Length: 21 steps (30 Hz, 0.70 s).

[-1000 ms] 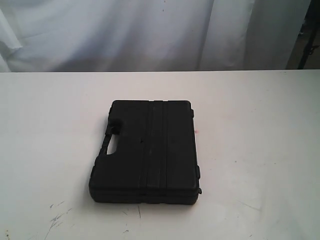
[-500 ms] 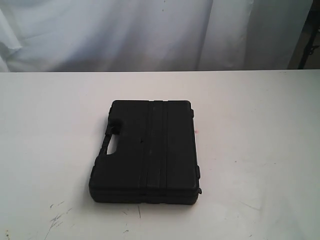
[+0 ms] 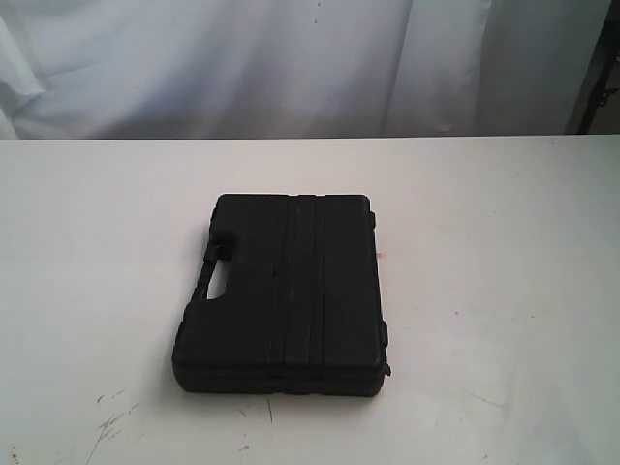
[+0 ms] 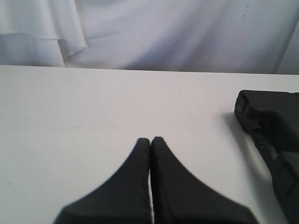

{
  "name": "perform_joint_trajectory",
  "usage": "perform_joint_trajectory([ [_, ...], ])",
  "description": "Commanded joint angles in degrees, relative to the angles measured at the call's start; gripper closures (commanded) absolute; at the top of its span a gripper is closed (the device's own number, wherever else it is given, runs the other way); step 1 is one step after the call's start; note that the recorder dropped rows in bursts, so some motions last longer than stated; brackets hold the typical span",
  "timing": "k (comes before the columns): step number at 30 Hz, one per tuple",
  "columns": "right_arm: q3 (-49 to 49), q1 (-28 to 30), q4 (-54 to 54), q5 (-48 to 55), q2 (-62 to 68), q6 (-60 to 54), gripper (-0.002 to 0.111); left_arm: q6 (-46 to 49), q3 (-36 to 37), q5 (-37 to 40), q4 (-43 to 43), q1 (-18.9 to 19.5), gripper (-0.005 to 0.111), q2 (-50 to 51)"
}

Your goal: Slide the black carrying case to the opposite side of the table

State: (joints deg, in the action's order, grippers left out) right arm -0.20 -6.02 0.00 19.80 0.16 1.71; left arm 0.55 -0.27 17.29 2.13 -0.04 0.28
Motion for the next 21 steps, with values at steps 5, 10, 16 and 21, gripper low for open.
perform_joint_trajectory([
  [5,0.20,0.34,-1.02,0.04,-0.16,0.19,0.108,0.32,0.27,-0.63,0.32,0.04,0.107,-0.28],
  [10,0.20,0.34,-1.02,0.04,-0.16,0.29,0.108,1.03,0.27,-9.09,-0.89,0.04,0.107,-0.28],
  [16,0.20,0.34,-1.02,0.04,-0.16,0.29,0.108,0.88,0.27,-25.60,1.21,0.04,0.107,-0.28],
  [21,0.20,0.34,-1.02,0.04,-0.16,0.29,0.108,0.88,0.27,-27.82,1.21,0.04,0.107,-0.28],
])
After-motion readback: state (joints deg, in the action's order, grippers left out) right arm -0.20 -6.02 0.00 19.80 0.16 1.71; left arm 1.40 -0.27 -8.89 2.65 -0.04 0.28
